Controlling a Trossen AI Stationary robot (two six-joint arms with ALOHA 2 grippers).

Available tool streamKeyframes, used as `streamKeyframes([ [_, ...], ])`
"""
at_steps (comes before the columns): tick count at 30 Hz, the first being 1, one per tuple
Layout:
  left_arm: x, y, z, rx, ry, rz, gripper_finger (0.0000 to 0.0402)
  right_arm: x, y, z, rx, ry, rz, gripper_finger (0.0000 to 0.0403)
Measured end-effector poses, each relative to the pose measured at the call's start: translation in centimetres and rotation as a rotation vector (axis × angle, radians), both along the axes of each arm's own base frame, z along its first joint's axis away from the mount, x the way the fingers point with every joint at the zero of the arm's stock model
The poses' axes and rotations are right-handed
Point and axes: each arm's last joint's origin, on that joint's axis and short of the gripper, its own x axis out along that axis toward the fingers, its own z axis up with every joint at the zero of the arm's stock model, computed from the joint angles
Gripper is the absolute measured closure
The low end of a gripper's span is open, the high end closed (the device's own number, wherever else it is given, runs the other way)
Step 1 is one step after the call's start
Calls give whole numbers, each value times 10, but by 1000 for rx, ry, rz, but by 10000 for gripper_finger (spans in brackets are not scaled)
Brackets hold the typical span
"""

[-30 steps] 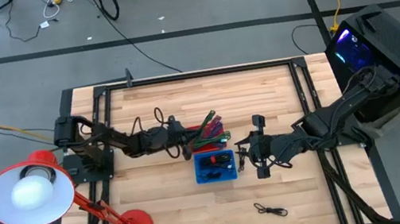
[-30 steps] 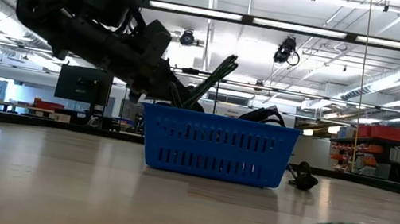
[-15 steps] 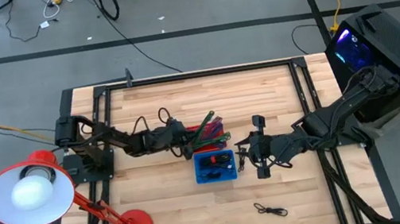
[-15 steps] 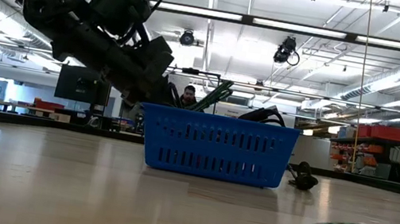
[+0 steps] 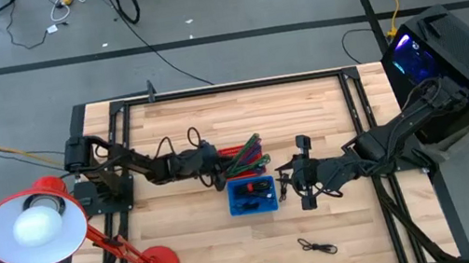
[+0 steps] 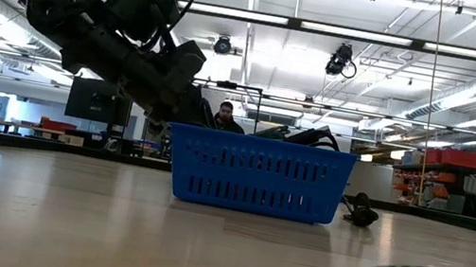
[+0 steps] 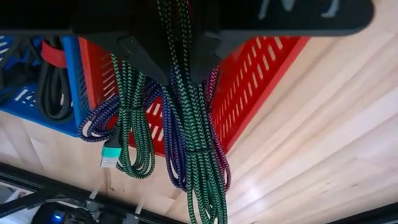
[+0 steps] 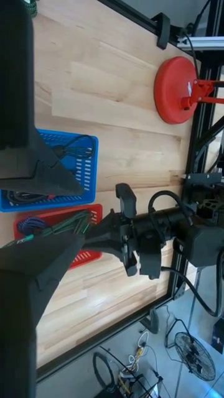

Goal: Pick & Place USB Port
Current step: Put the green charger cable into the red bin, then put the black charger cable into the blue bin

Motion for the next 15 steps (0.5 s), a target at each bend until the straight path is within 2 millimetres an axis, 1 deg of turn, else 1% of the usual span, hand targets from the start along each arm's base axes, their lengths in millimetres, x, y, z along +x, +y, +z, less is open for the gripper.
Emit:
streamKeyframes([
  [3, 0, 0, 1, 5, -5, 2, 322, 0, 0, 0, 0, 0, 0, 291],
  [6, 1, 1, 3, 12, -33, 12, 304, 0, 0, 0, 0, 0, 0, 291],
  [11, 1, 4, 5, 44, -49, 101, 259, 0, 0, 0, 16, -2, -10, 291],
  [15, 2, 8, 8, 23, -88, 85, 224, 3, 1, -6, 41, 14, -35, 291],
])
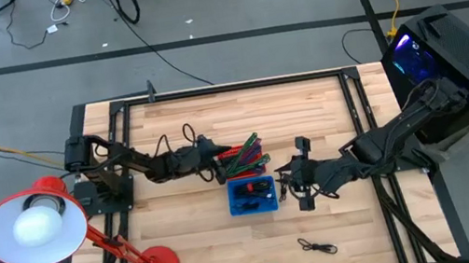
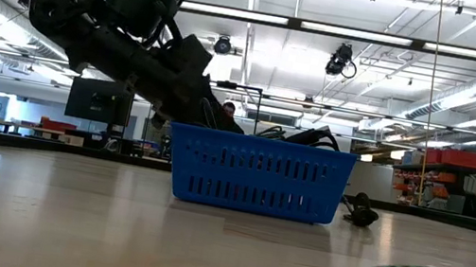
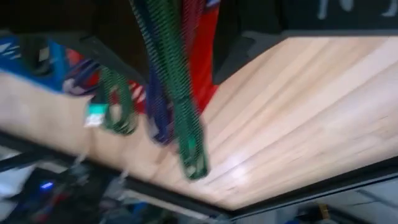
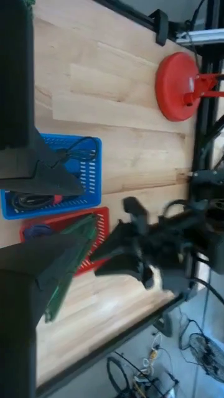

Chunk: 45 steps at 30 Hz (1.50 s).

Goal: Pick & Place USB Port
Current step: Put the black charger cable into the blue bin

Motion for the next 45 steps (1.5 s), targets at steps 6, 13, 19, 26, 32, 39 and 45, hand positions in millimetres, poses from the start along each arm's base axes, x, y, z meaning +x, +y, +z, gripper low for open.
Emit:
streamKeyframes([
  [6, 3, -1, 9, -25, -97, -88, 202, -1, -1, -42, 15, 99, -24, 291],
  [13, 4, -5, 12, -51, -134, -216, 210, -7, -1, -87, 237, 132, 27, 291],
  [19, 5, -12, 13, -48, -139, -257, 211, -17, -5, -120, 312, 128, 21, 291],
  [26, 5, -13, 13, -41, -139, -262, 211, -19, -19, -140, 315, 131, -9, 291],
  [32, 5, -13, 13, -40, -138, -262, 211, -15, -22, -157, 327, 216, 13, 283],
  [39, 5, -13, 13, -40, -136, -262, 211, -10, -20, -172, 318, 247, 5, 241],
  [45, 5, -13, 13, -38, -135, -262, 211, -7, -20, -181, 307, 272, -3, 209],
])
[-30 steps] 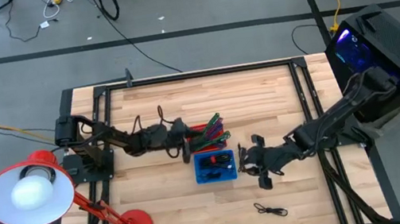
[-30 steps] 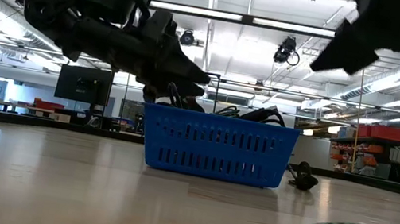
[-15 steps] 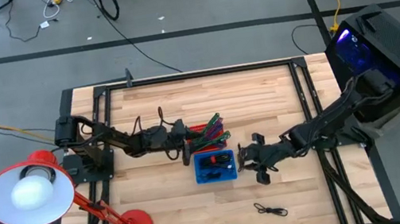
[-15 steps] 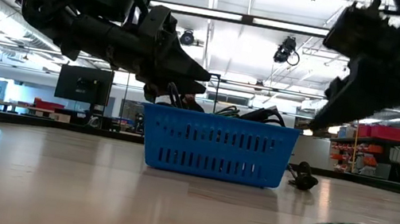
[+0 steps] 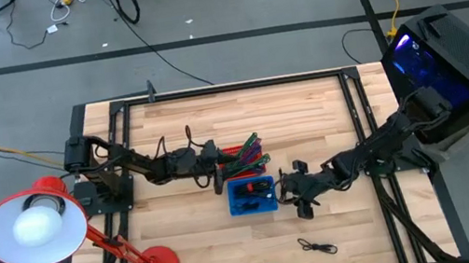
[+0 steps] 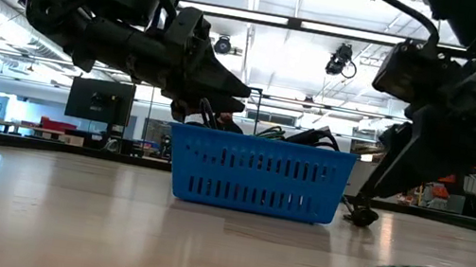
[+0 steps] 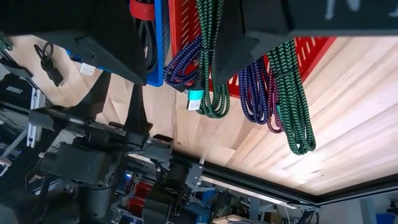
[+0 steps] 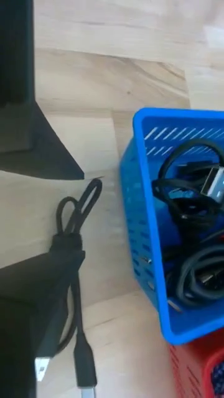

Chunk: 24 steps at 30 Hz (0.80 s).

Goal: Pick & Place USB Port
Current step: Put the black charger cable into the blue bin

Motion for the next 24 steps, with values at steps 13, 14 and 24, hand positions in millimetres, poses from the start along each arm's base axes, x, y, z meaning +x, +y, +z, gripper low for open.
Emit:
streamKeyframes([
  [13, 0, 0, 0, 1, -1, 3, 211, 2, -1, -2, -16, -7, -19, 210],
  [14, 0, 0, 0, 1, 0, 3, 211, 1, -1, -3, -11, -4, -18, 211],
  [24, 0, 0, 0, 1, 2, 5, 211, 4, 0, -10, -3, 8, -34, 211],
])
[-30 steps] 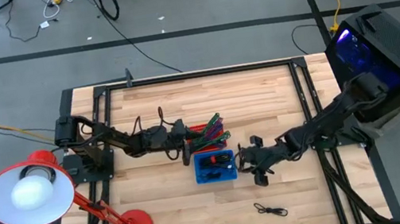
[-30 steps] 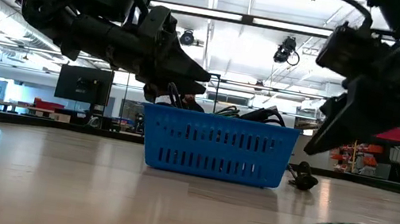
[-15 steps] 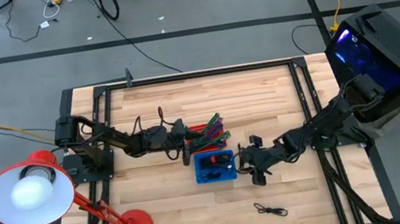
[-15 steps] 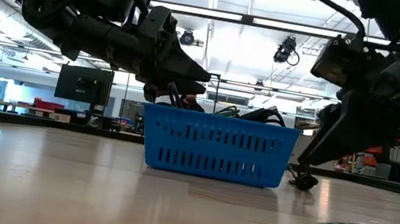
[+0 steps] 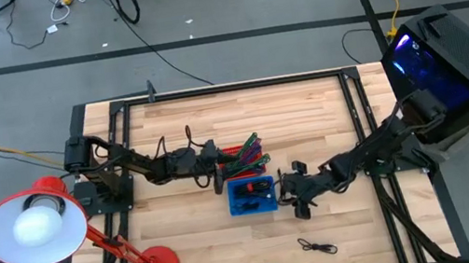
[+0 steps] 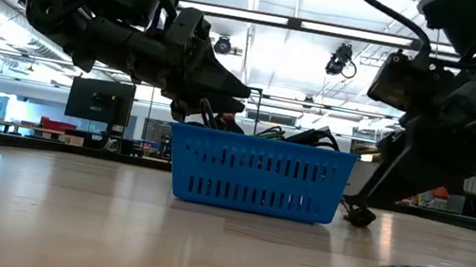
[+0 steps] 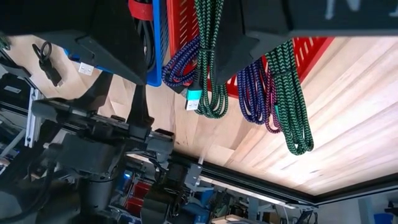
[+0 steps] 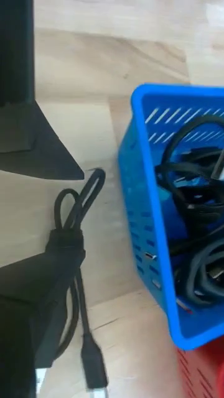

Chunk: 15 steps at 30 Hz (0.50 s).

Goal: Pick & Place USB Port
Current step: Put the black charger cable into the blue bin

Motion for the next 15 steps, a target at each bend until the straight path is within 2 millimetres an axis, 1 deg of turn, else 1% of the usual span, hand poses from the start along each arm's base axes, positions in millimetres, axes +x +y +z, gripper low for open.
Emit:
streamKeyframes([
  [6, 0, 0, 0, 0, 3, 0, 211, 7, 2, -10, -19, -31, -17, 212],
  [9, 0, 0, 0, -1, 5, 0, 211, 8, 1, -11, -22, -36, -22, 225],
  [11, 0, 0, 0, -1, 5, 0, 211, 8, 1, -12, -21, -30, -27, 251],
  [12, 0, 0, 0, -1, 5, 0, 211, 7, 1, -13, -24, -22, -29, 270],
  [13, 0, 0, 0, -1, 5, 0, 211, 7, 1, -13, -27, -14, -30, 295],
  [15, 0, 0, 0, -1, 5, 0, 211, 6, 0, -13, -32, -7, -32, 356],
])
